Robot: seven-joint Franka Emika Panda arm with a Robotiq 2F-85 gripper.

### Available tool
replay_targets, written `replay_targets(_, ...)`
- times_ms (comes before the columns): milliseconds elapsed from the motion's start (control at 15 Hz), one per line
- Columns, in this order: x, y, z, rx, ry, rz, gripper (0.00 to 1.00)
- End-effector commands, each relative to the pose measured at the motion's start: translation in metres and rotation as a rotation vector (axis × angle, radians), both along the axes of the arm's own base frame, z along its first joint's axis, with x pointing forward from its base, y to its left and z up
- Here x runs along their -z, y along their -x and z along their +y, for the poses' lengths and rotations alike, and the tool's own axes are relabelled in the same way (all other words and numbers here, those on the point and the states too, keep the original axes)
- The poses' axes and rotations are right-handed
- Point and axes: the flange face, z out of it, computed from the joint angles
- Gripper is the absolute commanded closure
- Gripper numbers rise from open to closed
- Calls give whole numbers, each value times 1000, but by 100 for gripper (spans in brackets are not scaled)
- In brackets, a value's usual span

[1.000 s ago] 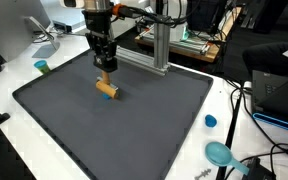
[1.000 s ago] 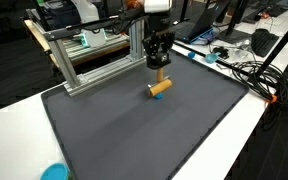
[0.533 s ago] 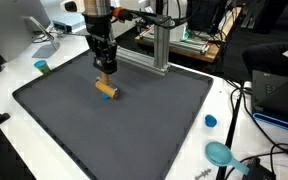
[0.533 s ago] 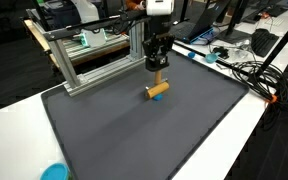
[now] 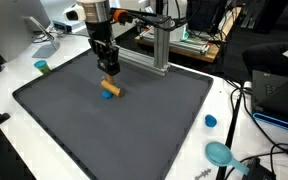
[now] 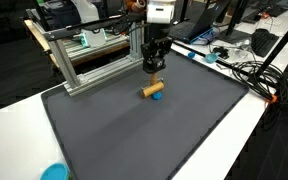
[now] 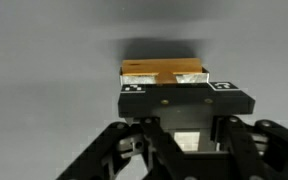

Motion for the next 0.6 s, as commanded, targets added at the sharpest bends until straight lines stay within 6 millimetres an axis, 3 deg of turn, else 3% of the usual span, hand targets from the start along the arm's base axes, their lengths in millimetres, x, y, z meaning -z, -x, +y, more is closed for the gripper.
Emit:
replay_targets(0,-3,-6,-9,19,-36,33,77)
replay_targets(333,-58,2,-27,-26,-109,-28,77)
replay_targets(533,-68,0,-32,-27,-128,-49,77)
